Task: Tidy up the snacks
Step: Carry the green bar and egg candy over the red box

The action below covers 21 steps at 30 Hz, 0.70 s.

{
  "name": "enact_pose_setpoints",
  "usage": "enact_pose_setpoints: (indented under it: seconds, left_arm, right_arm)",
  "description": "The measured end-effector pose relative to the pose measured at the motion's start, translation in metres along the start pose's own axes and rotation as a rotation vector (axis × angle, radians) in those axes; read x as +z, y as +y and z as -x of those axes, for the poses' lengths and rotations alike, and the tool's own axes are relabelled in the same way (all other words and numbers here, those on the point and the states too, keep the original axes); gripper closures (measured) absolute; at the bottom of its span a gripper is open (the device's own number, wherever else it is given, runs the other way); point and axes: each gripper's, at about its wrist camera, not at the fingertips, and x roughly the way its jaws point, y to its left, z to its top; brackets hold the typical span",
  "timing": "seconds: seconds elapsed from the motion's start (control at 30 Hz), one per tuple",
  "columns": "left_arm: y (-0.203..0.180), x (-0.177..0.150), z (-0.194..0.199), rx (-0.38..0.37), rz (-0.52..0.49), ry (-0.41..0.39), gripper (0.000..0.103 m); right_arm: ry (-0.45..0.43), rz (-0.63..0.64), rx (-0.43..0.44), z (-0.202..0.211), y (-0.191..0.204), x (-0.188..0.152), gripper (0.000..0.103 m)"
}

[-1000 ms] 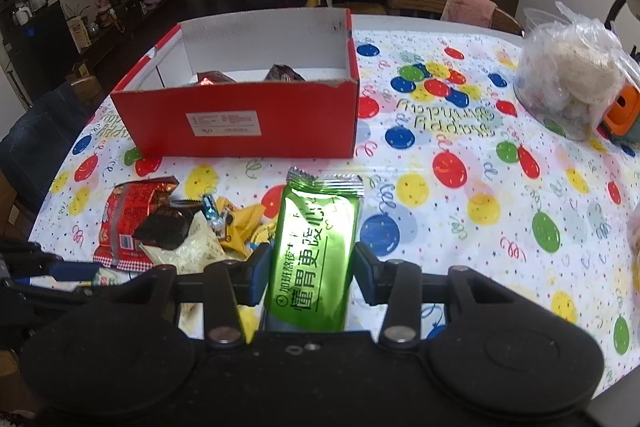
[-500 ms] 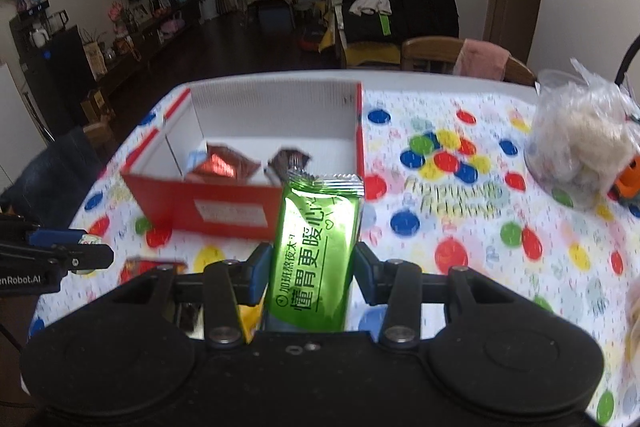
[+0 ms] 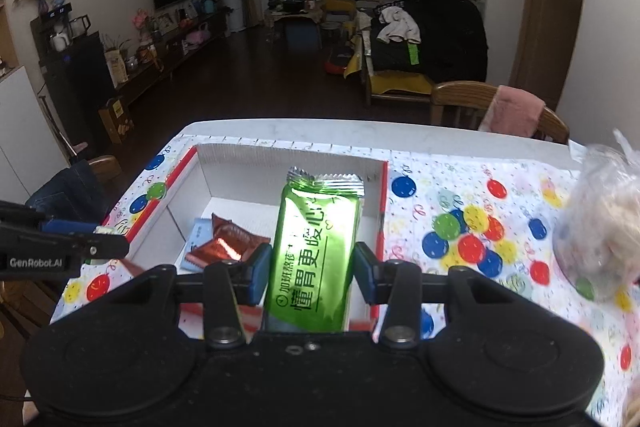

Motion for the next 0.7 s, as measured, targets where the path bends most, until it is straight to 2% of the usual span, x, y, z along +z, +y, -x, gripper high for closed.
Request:
enact_pose_setpoints:
  seconds: [0.27, 0.4, 0.7]
  left_arm:
    - [0.003, 0.038, -0.04, 0.09, 0.012, 0.034, 0.069]
    - [0.008, 0.051, -0.065, 0.123, 0.02, 0.076, 0.069]
    - [0.011, 0.063, -0.114, 0.138, 0.034, 0.185, 0.069]
  right_arm:
    - [0.079, -0.014, 0.027, -0.052, -0.012, 0.03, 0.061]
    - [0.123, 0.003, 0.028, -0.082, -0.014, 0.041, 0.061]
    - [0.232, 0.052, 0.068, -0.147, -0.008, 0.059, 0.061]
